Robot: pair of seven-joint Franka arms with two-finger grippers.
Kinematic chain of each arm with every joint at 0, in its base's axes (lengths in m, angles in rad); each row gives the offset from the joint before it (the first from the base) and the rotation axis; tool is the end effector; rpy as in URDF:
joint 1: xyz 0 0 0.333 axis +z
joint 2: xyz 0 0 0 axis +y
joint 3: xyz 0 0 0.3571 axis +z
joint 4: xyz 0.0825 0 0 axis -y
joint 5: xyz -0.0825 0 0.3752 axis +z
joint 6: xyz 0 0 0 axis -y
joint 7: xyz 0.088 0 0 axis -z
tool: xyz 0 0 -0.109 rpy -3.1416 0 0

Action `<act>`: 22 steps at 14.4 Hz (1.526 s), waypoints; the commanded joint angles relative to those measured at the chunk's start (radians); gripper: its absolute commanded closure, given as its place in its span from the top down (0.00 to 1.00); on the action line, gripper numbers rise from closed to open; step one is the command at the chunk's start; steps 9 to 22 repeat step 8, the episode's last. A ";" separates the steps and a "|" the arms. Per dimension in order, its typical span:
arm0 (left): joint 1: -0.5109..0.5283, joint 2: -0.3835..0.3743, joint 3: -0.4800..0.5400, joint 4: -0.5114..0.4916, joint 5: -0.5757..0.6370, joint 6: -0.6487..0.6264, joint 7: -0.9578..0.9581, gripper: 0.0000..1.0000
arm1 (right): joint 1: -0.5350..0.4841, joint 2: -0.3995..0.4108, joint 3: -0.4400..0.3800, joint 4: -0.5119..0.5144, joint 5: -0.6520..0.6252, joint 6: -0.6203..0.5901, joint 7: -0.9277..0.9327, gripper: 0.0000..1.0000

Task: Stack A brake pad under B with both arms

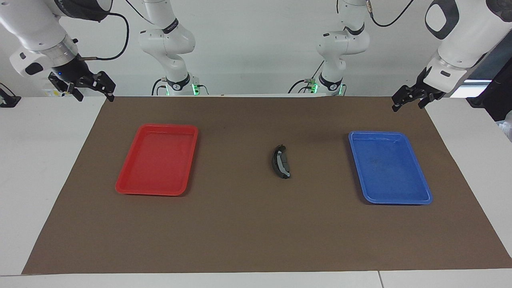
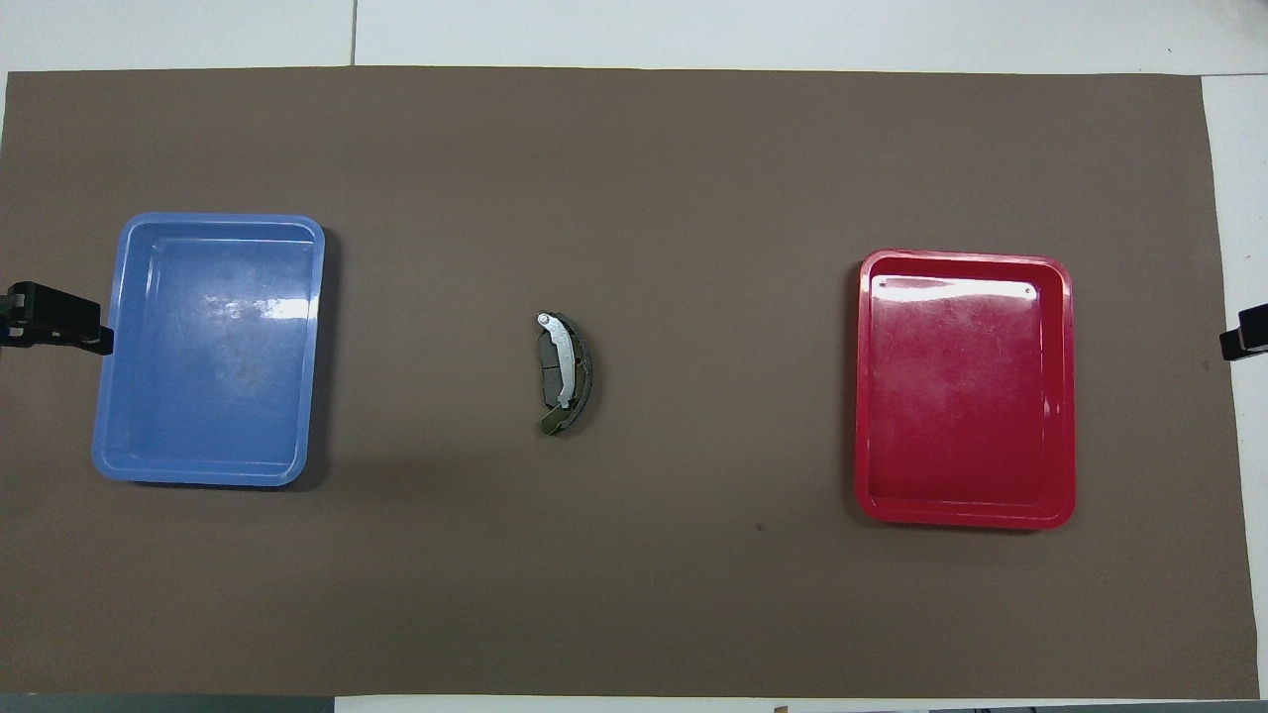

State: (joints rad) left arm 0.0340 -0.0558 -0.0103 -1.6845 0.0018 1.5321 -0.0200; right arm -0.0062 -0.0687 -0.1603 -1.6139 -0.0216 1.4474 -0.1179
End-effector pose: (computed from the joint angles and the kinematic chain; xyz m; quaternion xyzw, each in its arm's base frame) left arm 0.5187 0.0123 0.6378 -0.9986 -0.0218 0.0483 0.0011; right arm 0.5000 -0.0902 0.6695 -0.9985 0.0246 0.0496 0.0017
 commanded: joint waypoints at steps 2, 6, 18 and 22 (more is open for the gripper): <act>0.004 -0.024 -0.004 -0.027 0.007 0.017 -0.012 0.99 | 0.008 -0.016 -0.001 -0.055 -0.006 0.054 0.000 1.00; 0.004 -0.024 -0.004 -0.027 0.006 0.017 -0.012 0.99 | 0.006 -0.016 -0.001 -0.054 -0.009 0.061 0.000 1.00; 0.004 -0.024 -0.004 -0.027 0.006 0.017 -0.012 0.99 | 0.006 -0.016 0.005 -0.054 -0.009 0.059 0.000 1.00; 0.004 -0.024 -0.004 -0.027 0.006 0.017 -0.012 0.99 | 0.006 -0.016 0.005 -0.054 -0.009 0.059 0.000 1.00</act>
